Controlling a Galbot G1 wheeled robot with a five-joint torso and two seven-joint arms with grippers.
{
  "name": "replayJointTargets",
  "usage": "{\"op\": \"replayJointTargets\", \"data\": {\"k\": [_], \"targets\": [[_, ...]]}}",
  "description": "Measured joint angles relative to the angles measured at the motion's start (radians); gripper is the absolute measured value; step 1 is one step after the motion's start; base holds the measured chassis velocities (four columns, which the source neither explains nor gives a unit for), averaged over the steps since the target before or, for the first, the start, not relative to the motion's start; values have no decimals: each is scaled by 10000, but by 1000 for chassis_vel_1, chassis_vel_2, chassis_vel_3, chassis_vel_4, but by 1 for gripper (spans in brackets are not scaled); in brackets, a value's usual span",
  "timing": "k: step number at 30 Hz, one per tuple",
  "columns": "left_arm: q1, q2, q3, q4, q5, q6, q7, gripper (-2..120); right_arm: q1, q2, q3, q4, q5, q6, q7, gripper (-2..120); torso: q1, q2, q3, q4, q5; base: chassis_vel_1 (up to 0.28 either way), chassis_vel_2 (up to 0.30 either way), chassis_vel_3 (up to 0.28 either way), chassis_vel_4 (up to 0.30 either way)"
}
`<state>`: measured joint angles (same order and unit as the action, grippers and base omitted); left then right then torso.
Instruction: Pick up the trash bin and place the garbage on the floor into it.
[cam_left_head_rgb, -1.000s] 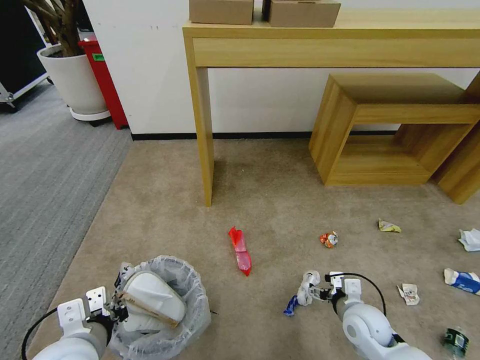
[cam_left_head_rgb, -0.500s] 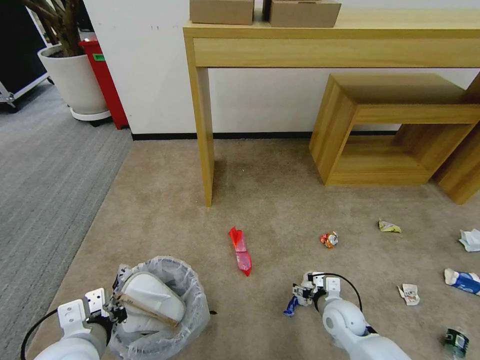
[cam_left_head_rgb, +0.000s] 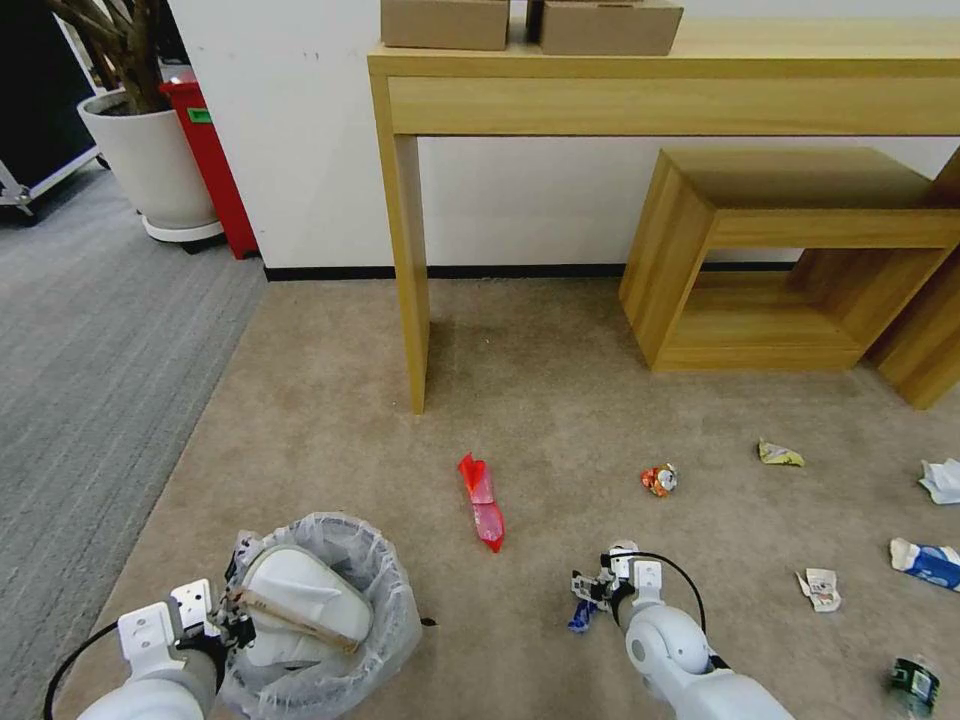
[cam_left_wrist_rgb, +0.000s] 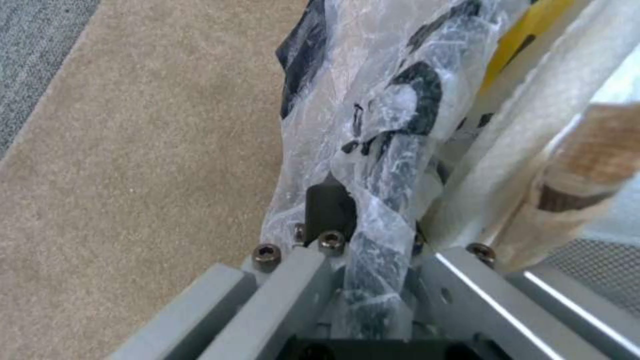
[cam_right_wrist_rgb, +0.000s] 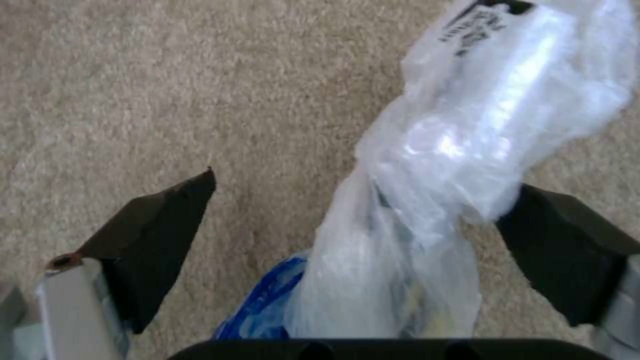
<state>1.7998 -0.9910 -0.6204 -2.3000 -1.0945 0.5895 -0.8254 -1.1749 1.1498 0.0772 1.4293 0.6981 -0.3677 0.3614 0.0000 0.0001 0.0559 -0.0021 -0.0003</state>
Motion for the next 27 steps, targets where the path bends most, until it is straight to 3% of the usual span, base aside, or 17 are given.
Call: {"op": "replayJointTargets", "data": {"k": [27], "targets": [[161,-1,31,-128,109,13,62,0,-465,-425,314,322,143,349,146,0,0,-1,0,-1,1,0,0,0,0]]}}
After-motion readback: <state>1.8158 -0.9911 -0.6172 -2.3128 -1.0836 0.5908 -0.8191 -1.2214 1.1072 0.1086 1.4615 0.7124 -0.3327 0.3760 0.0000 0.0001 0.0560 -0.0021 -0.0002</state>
